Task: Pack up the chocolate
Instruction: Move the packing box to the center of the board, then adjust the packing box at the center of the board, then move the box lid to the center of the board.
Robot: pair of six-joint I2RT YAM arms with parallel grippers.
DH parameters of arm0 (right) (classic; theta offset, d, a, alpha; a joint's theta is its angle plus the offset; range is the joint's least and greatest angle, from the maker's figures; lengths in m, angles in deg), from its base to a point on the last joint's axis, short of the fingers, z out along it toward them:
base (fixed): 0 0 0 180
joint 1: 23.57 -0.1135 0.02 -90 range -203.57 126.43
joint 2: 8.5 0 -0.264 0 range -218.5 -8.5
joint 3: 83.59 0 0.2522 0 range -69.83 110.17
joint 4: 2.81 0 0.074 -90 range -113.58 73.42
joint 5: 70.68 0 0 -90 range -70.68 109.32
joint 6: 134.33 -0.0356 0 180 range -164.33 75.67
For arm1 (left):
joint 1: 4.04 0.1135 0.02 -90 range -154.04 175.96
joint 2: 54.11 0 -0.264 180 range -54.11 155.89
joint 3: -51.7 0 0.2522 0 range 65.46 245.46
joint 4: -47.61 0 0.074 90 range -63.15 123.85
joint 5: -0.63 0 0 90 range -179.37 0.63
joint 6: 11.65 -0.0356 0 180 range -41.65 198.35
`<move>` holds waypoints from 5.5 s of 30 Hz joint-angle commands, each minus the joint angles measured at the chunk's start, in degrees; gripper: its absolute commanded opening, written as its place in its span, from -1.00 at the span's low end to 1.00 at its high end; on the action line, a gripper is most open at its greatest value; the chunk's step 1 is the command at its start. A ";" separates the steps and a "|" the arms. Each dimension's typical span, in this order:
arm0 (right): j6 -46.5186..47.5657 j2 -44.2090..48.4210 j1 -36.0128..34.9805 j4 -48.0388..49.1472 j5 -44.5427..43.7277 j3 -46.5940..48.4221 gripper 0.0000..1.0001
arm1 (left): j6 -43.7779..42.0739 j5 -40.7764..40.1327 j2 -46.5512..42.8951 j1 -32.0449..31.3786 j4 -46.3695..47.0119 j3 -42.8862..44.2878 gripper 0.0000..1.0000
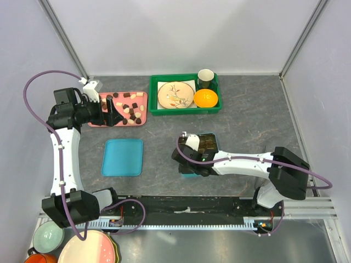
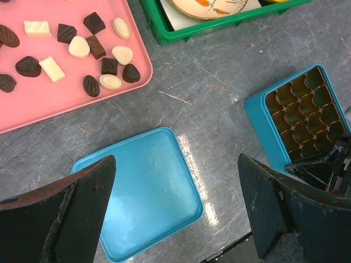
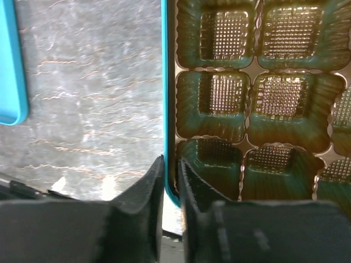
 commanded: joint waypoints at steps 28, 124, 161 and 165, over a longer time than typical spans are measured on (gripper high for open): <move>26.72 -14.52 26.25 7.56 -6.55 20.40 -0.24 | -11.19 -9.14 2.43 0.27 5.10 -11.07 0.99; 26.19 -51.78 12.63 21.28 -4.53 57.83 -0.15 | -30.88 -27.43 5.95 10.02 17.49 -31.81 0.51; 26.90 -58.55 12.01 16.63 -8.92 68.55 0.08 | -39.75 -30.86 9.29 18.63 23.48 -35.77 0.51; 27.42 -59.26 12.01 15.12 -10.06 68.56 0.08 | -41.34 -30.42 8.41 20.91 22.77 -35.24 0.51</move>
